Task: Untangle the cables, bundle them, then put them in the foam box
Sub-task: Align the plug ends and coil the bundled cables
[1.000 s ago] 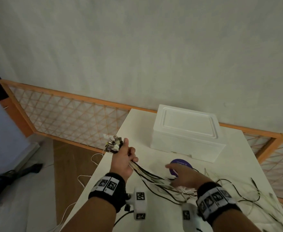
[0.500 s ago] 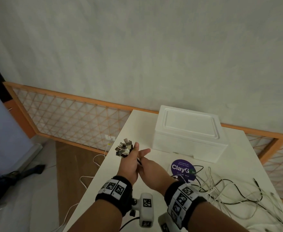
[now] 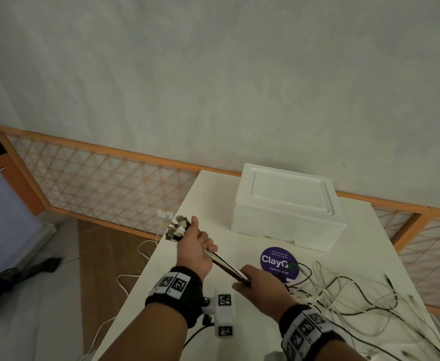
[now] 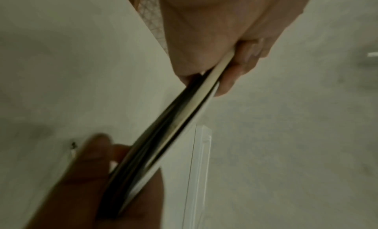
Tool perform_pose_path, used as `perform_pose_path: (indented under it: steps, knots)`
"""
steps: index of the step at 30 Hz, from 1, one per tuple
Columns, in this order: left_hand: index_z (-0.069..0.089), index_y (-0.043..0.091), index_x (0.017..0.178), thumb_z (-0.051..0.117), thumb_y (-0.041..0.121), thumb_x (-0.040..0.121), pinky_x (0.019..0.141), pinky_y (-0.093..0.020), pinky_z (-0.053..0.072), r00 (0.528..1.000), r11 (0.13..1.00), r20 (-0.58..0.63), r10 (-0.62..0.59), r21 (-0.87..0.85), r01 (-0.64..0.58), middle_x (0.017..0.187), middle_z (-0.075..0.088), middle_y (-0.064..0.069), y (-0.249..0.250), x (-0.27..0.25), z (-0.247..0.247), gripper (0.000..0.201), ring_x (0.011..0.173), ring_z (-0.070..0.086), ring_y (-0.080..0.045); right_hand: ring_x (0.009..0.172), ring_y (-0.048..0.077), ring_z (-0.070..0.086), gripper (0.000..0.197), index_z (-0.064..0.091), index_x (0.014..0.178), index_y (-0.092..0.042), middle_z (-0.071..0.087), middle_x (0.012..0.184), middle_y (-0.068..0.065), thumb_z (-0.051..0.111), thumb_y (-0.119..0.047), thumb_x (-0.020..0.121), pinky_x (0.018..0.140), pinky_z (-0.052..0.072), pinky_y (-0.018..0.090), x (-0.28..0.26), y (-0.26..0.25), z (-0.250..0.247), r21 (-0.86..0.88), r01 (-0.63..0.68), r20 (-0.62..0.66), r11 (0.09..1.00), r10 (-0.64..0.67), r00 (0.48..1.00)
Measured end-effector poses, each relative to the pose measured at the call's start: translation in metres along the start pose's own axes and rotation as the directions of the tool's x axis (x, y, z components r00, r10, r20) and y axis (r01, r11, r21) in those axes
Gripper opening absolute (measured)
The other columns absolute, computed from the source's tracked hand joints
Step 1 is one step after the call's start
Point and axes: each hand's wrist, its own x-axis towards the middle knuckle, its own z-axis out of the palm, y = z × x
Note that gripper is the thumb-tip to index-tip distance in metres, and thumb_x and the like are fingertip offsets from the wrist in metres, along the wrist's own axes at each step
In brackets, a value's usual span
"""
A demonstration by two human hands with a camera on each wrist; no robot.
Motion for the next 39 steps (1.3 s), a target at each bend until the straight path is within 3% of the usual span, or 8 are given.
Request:
perform_pose_path:
  steps: [7, 10, 12, 17, 22, 26, 32, 39]
  knots:
    - [0.040, 0.015, 0.060, 0.055, 0.039, 0.094, 0.036, -0.019, 0.028, 0.999, 0.996, -0.021, 0.035, 0.083, -0.033, 0.062, 0.060, -0.005, -0.013, 0.001, -0.001, 0.045, 0.035, 0.026, -0.009, 0.072, 0.011, 0.058, 0.036, 0.055, 0.079, -0.026, 0.055, 0.071, -0.008, 0.047, -0.061, 0.085, 0.064, 0.044, 0.026, -0.009, 0.033, -0.013, -0.196, -0.165, -0.042, 0.967, 0.159, 0.986]
    - [0.037, 0.014, 0.059, 0.053, 0.040, 0.095, 0.036, -0.017, 0.028, 0.997, 0.997, -0.010, 0.075, 0.037, -0.075, 0.059, 0.064, -0.004, 0.003, 0.003, -0.002, 0.047, 0.034, 0.028, -0.007, 0.088, 0.012, 0.061, 0.014, 0.055, 0.088, -0.031, 0.059, 0.084, -0.011, 0.056, -0.042, 0.080, 0.093, 0.045, 0.032, -0.017, 0.055, -0.022, -0.342, -0.249, 0.035, 0.906, 0.277, 0.960]
    - [0.035, 0.016, 0.059, 0.053, 0.041, 0.094, 0.036, -0.018, 0.029, 0.997, 0.997, -0.008, 0.079, 0.017, -0.079, 0.053, 0.057, -0.001, 0.007, 0.006, -0.006, 0.047, 0.034, 0.030, -0.007, 0.113, 0.015, 0.053, 0.046, 0.053, 0.114, -0.031, 0.060, 0.114, -0.008, 0.069, -0.041, 0.072, 0.110, 0.027, 0.047, -0.019, 0.066, -0.028, -0.456, -0.250, 0.206, 0.854, 0.375, 0.904]
    - [0.049, 0.012, 0.065, 0.054, 0.038, 0.094, 0.048, -0.022, 0.043, 0.998, 0.994, 0.029, 0.048, 0.092, -0.051, 0.060, 0.060, -0.002, -0.017, 0.000, -0.002, 0.039, 0.045, 0.048, -0.008, 0.140, 0.020, 0.027, 0.091, 0.024, 0.147, -0.025, 0.029, 0.152, -0.004, 0.073, -0.028, 0.071, 0.115, 0.025, 0.043, 0.009, 0.026, -0.062, -0.023, -0.136, 0.297, 0.990, 0.137, 0.945]
    - [0.075, 0.017, 0.095, 0.049, 0.045, 0.094, 0.080, -0.030, 0.045, 0.974, 0.955, 0.228, -0.009, 0.292, -0.059, 0.096, 0.066, 0.007, -0.024, -0.013, 0.011, 0.038, 0.094, 0.058, -0.011, 0.113, 0.007, 0.054, 0.063, 0.038, 0.138, -0.027, 0.057, 0.123, -0.006, 0.065, -0.025, 0.082, 0.100, 0.044, 0.033, 0.018, -0.050, -0.044, 0.470, 0.051, 0.106, 0.881, -0.113, 0.988]
    - [0.064, 0.021, 0.064, 0.054, 0.034, 0.094, 0.090, -0.031, 0.034, 0.981, 0.960, 0.193, 0.008, 0.273, -0.062, 0.108, 0.069, 0.003, -0.008, -0.007, 0.005, 0.034, 0.106, 0.055, -0.012, 0.062, 0.011, 0.058, 0.011, 0.053, 0.093, -0.018, 0.060, 0.071, -0.003, 0.055, -0.029, 0.090, 0.070, 0.054, 0.034, 0.009, -0.048, -0.024, 0.455, 0.005, 0.165, 0.890, -0.089, 0.982]
    - [0.059, 0.004, 0.081, 0.066, 0.010, 0.087, 0.060, -0.022, 0.057, 0.982, 0.974, -0.056, -0.180, -0.152, 0.169, 0.085, 0.060, -0.005, -0.004, 0.005, -0.013, 0.011, 0.074, 0.062, -0.013, 0.076, 0.017, 0.053, 0.024, 0.053, 0.086, -0.016, 0.053, 0.082, 0.001, 0.053, -0.038, 0.093, 0.069, 0.043, 0.029, 0.007, -0.028, -0.036, 0.159, 0.069, 0.203, 0.985, -0.101, 0.974]
    - [0.061, 0.004, 0.088, 0.064, 0.001, 0.085, 0.067, -0.030, 0.058, 0.992, 0.993, 0.044, -0.117, 0.037, 0.115, 0.088, 0.067, -0.013, -0.001, 0.009, -0.032, 0.006, 0.076, 0.070, -0.019, 0.081, 0.016, 0.049, 0.027, 0.048, 0.087, -0.017, 0.052, 0.089, -0.001, 0.048, -0.042, 0.095, 0.069, 0.036, 0.028, 0.009, -0.031, -0.065, -0.054, 0.143, 0.229, 0.988, -0.127, 0.965]
